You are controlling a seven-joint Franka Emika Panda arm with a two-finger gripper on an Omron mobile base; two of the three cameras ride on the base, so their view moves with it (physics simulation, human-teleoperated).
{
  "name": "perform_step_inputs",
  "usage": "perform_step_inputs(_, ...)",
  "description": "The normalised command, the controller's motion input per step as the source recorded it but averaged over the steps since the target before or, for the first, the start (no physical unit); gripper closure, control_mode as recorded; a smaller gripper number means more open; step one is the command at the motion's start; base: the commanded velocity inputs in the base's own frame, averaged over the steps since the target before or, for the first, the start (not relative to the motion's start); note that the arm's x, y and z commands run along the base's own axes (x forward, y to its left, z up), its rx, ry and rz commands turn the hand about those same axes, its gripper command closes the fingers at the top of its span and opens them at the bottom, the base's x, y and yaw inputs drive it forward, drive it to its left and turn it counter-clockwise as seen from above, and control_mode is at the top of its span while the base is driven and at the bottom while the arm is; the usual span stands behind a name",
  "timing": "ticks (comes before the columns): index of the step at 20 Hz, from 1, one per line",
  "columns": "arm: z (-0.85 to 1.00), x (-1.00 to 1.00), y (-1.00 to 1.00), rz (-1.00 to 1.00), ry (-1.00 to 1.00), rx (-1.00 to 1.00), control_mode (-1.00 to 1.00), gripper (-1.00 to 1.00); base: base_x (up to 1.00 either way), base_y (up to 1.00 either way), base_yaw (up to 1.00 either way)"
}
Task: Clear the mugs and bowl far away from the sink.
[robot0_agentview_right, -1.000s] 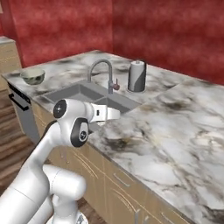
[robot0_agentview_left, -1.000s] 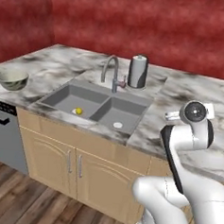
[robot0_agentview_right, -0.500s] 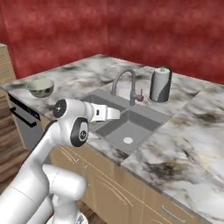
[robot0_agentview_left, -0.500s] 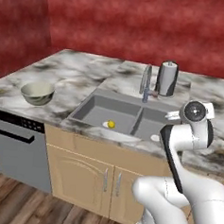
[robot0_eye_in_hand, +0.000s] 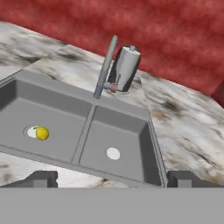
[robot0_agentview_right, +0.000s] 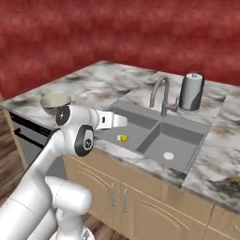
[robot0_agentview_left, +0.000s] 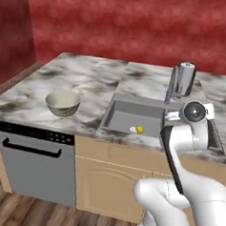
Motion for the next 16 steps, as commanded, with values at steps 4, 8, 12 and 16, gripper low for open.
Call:
perform_step_inputs(4,0.00,0.00,0.00,0.00,0.00,0.00,1.00,-1.00,0.01,1.00,-0.36)
perform_step_inputs(8,0.00,0.00,0.00,0.00,0.00,0.00,1.00,-1.00,0.13,1.00,-0.45)
perform_step_inputs(12,0.00,0.00,0.00,0.00,0.00,0.00,1.00,-1.00,0.22,1.00,-0.50)
perform_step_inputs(16,0.00,0.00,0.00,0.00,0.00,0.00,1.00,-1.00,0.26,1.00,-0.52)
